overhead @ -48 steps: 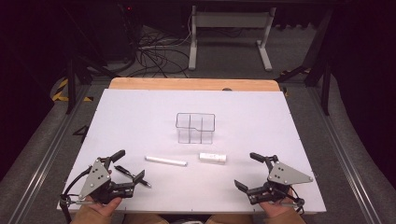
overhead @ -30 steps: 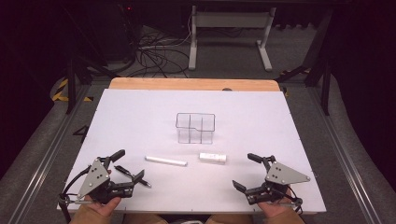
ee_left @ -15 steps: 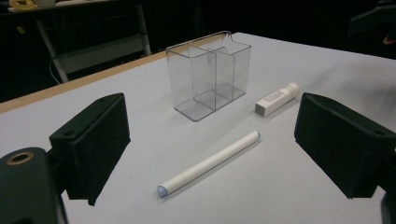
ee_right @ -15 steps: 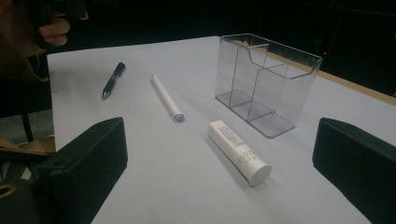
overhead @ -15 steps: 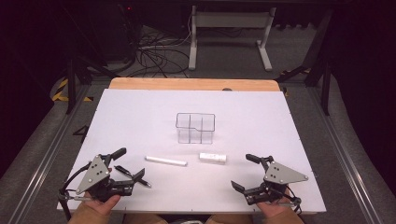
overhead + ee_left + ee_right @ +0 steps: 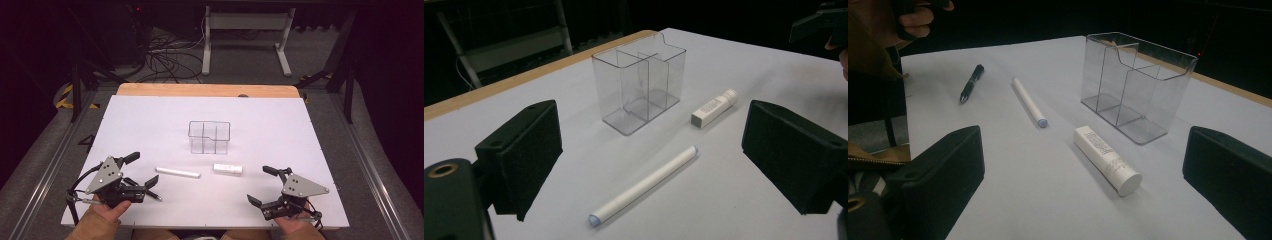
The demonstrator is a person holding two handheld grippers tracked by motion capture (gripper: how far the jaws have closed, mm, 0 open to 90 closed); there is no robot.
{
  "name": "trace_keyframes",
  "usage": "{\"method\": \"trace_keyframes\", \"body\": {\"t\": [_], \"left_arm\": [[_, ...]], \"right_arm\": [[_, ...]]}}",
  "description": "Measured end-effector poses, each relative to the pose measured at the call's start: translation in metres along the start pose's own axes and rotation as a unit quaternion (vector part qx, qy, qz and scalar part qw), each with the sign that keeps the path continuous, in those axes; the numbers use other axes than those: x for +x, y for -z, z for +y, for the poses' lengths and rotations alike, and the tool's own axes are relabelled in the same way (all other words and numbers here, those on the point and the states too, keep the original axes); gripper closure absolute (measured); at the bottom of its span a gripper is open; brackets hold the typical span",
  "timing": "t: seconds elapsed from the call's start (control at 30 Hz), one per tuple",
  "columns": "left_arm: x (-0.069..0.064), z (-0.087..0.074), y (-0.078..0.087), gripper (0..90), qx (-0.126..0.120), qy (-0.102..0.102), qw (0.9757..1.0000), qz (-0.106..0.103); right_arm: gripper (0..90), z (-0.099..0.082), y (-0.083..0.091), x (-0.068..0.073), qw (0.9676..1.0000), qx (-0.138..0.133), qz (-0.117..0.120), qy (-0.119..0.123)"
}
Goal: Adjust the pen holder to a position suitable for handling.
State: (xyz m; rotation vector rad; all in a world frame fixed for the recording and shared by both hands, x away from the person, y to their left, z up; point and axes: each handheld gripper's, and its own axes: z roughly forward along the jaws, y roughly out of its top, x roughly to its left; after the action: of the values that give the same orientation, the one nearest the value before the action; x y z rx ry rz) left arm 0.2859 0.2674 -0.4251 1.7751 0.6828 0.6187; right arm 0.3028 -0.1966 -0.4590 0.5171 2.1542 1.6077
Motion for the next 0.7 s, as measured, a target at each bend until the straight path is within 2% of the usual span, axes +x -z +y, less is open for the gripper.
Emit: {"method": "trace_keyframes", "body": {"t": [0.1,0.2,0.3,0.47,0.7], "left_arm": [[0.001,0.004,-0.003,8.9,0.006,-0.002,1.0000,-0.005],[0.004,0.006,-0.003,5.8,0.009,-0.010,0.9996,-0.024],[0.008,0.008,-0.005,6.3,0.014,-0.009,0.9994,-0.032],[0.011,0.013,-0.005,8.8,0.027,-0.028,0.9985,-0.039],[0.011,0.016,-0.006,9.9,0.037,-0.036,0.9977,-0.045]], "right_arm": [[3.7,0.000,0.000,0.000,1.0000,-0.001,0.001,-0.001],[3.7,-0.001,0.000,0.000,1.0000,0.000,0.001,-0.001],[3.7,-0.001,0.001,-0.001,1.0000,0.000,0.000,-0.003],[3.7,-0.001,0.001,-0.001,1.0000,-0.001,0.000,-0.004],[3.7,-0.002,0.001,-0.001,1.0000,0.000,0.000,-0.005]]}}
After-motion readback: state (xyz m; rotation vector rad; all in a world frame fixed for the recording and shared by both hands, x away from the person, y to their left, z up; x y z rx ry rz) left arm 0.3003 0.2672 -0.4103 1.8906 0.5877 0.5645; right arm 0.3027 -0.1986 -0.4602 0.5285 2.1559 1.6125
